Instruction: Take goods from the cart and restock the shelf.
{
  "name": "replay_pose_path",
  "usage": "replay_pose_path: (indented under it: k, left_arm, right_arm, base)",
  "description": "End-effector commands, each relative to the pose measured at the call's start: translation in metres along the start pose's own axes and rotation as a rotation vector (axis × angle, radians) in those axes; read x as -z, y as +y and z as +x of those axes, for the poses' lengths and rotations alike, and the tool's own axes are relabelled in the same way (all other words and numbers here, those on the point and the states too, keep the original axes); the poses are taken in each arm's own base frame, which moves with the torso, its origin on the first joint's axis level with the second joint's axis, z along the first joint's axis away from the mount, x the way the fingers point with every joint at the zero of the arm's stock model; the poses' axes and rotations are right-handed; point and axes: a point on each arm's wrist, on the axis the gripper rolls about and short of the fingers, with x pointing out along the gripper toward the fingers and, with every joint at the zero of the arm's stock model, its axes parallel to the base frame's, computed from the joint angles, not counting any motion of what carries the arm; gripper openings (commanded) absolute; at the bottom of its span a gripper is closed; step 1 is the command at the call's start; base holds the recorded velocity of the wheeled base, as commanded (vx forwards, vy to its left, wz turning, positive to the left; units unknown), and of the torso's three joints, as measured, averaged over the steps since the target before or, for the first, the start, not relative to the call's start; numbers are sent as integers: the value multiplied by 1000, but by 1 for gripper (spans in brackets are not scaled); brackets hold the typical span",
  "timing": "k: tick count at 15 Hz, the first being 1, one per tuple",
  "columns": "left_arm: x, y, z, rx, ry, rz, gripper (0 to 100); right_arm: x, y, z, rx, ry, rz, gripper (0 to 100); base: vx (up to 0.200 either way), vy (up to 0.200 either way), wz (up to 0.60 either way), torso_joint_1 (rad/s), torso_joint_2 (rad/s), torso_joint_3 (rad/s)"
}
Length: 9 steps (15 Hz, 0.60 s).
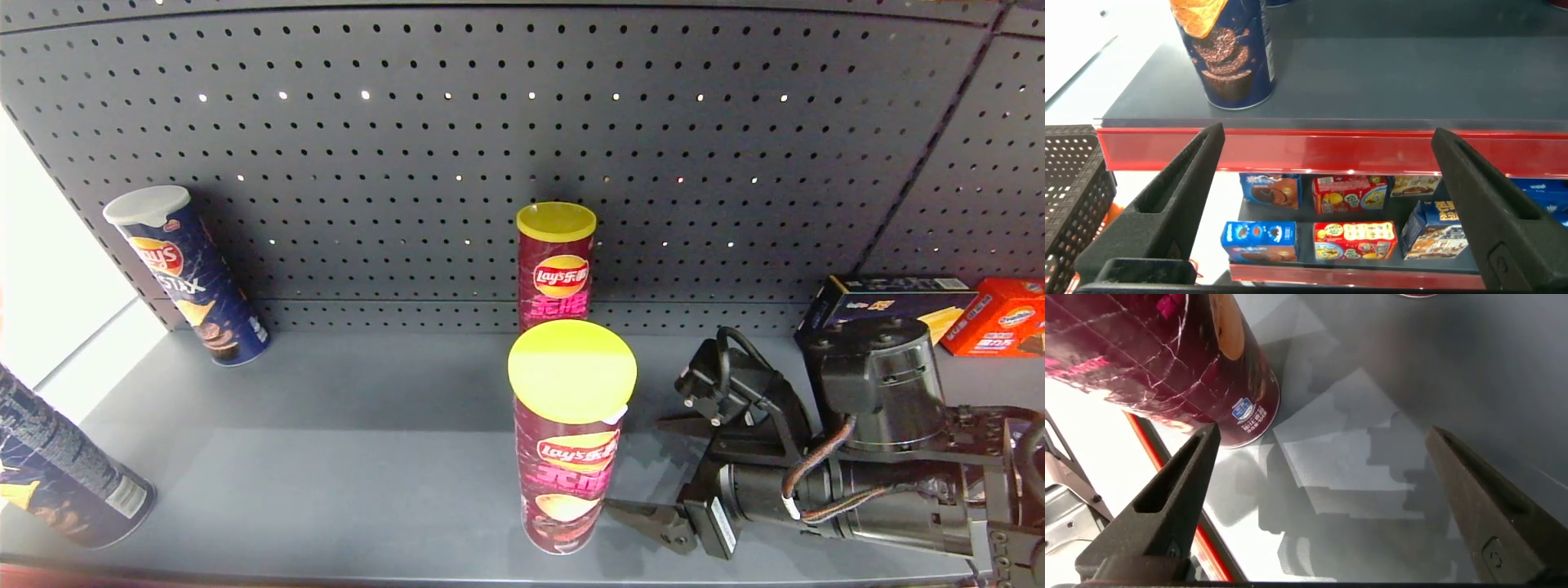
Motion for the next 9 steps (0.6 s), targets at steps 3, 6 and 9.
replay_pose_path:
  k: [3, 6, 9]
  left_arm:
    - [0, 0, 0, 0, 1, 0, 100]
    - [0, 0, 0, 0, 1, 0, 100]
    - [0, 0, 0, 0, 1, 1, 100]
  right_arm:
    - [0, 0, 1, -1, 3, -1, 100]
    - [0, 0, -8, 7, -12, 0, 100]
    - [-4, -12, -31, 69, -70, 18, 100]
  base:
    - [0, 0, 0, 0, 0, 0]
    - [0, 0, 0, 0, 0, 0]
    - [0, 0, 0, 0, 0, 0]
